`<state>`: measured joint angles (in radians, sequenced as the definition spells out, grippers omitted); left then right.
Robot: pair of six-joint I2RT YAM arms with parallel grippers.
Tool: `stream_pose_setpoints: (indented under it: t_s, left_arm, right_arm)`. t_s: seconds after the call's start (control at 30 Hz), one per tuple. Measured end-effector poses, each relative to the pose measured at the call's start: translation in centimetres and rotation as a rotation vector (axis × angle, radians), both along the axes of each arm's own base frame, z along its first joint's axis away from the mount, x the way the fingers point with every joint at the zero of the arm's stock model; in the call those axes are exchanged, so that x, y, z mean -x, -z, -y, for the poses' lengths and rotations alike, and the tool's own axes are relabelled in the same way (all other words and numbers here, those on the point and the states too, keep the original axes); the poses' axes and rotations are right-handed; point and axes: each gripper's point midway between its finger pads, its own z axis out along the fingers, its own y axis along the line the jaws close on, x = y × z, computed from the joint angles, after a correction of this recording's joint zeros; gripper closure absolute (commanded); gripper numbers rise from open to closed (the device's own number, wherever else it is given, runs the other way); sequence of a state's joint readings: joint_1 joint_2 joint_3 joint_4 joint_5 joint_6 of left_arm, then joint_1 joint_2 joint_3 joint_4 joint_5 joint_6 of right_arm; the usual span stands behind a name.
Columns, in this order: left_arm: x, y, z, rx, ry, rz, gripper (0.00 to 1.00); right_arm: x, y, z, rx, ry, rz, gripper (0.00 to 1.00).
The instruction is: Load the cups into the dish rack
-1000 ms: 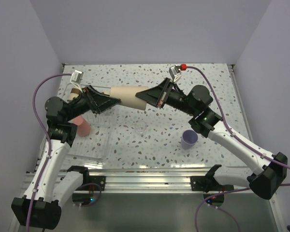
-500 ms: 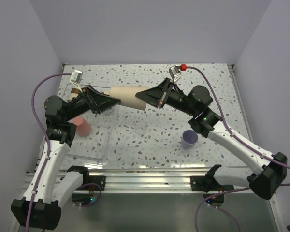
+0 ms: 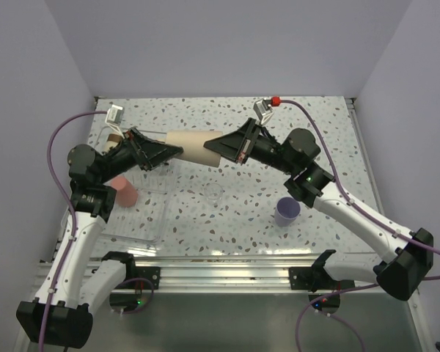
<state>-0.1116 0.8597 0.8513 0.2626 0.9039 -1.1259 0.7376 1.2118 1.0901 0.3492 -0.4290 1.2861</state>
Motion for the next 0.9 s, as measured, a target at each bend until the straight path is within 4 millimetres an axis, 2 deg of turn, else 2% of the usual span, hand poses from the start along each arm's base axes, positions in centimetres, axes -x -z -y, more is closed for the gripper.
stream_pose_setpoints:
  t_s: [0.03, 0.07, 0.13, 0.17, 0.2, 0.23, 0.27, 0.3, 0.4, 0.43, 0.53, 0.63, 0.73, 0.9]
  left_arm:
    - [0.0, -0.1, 0.0, 0.003, 0.001, 0.000, 0.57]
    - [0.1, -0.2, 0.0, 0.005, 0.001, 0.001, 0.69]
    - [0.0, -0.2, 0.0, 0.005, -0.001, 0.001, 0.79]
    - [0.0, -0.2, 0.0, 0.005, -0.002, 0.000, 0.90]
    - [-0.1, -0.2, 0.0, 0.004, -0.006, 0.000, 0.92]
    - [-0.1, -0.1, -0.1, 0.001, -0.008, -0.004, 0.94]
    - [-0.2, -0.1, -0.1, -0.005, -0.012, -0.005, 0.96]
    - [-0.2, -0.2, -0.1, -0.015, -0.018, -0.002, 0.97]
    - [-0.5, -0.6, -0.3, -0.053, -0.047, 0.016, 1.00]
    - [-0.7, -0.6, -0.4, -0.070, -0.064, 0.013, 1.00]
    - [-1.3, -0.2, -1.0, -0.139, -0.122, -0.001, 1.00]
    - [-1.9, 1.2, -1.9, -0.227, -0.191, -0.033, 1.00]
    - [-2.3, 3.3, -3.2, -0.328, -0.259, -0.087, 1.00]
    - [-2.6, 7.7, -6.8, -0.564, -0.416, -0.194, 1.00]
  right_arm:
    - [0.0, 0.0, 0.0, 0.000, -0.001, 0.004, 1.00]
    - [0.0, -0.1, 0.0, 0.000, -0.004, 0.006, 1.00]
    - [-0.1, -0.1, 0.0, 0.001, -0.006, 0.007, 1.00]
    - [-0.1, -0.1, -0.1, 0.002, -0.006, 0.007, 1.00]
    - [-0.1, -0.1, -0.1, 0.006, -0.005, 0.007, 1.00]
    - [-0.2, -0.1, -0.1, 0.011, -0.005, 0.008, 0.91]
    - [-0.2, -0.1, -0.1, 0.019, -0.005, 0.007, 0.74]
    - [-0.3, 0.0, -0.1, 0.034, -0.001, 0.010, 0.38]
    - [-0.3, 1.6, -0.3, 0.131, -0.001, 0.008, 0.08]
    - [-0.3, 2.3, -0.4, 0.171, -0.001, 0.002, 0.02]
    - [-0.6, 3.9, 0.2, 0.293, 0.026, 0.007, 0.02]
    - [-1.6, 5.3, 1.9, 0.426, 0.100, 0.011, 0.02]
    - [-2.3, 6.9, 4.6, 0.581, 0.187, 0.011, 0.02]
    - [-2.1, 9.8, 8.4, 0.796, 0.266, 0.010, 0.02]
